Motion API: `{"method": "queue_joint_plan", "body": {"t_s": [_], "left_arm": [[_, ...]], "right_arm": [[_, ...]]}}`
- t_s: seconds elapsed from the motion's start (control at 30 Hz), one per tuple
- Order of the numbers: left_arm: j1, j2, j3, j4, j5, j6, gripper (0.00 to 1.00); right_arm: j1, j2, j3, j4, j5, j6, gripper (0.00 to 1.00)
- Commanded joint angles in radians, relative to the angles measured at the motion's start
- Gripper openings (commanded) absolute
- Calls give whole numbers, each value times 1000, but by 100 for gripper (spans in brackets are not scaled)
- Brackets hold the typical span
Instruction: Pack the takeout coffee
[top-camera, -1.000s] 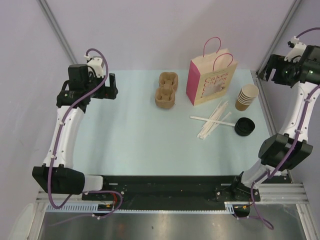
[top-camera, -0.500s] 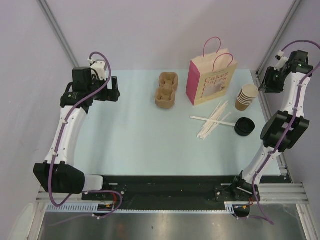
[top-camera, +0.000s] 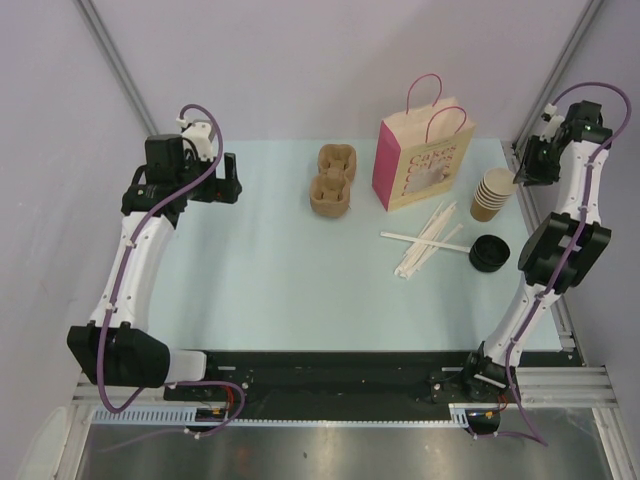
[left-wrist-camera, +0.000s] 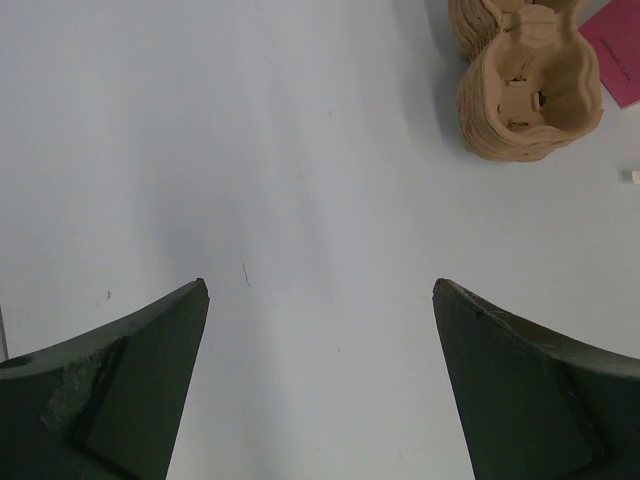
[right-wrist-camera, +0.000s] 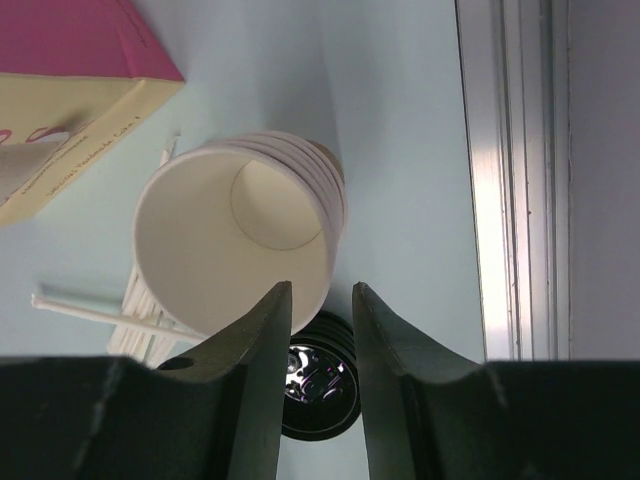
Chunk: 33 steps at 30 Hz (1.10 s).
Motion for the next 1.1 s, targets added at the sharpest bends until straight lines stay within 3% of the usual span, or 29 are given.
{"method": "queue_joint_plan", "body": {"t_s": [0.0,0.3,0.83,0.93,1.07], "left_arm": [[-8,-4,6,25,17,-20,99],[-8,-2,-11,28,7,-14,100],[-8,13,0,35,9,-14,100],[-8,13,2,33,9,-16,100],[-8,16,3,35,4,-19,99]], "right_arm": [[2,23,54,11,16,-3,35],[21,42,66,14,10,0,20],[28,52,63,17,28,15,20],[24,55,63,17,30,17,15],[19,55,65,7,17,25,0]]}}
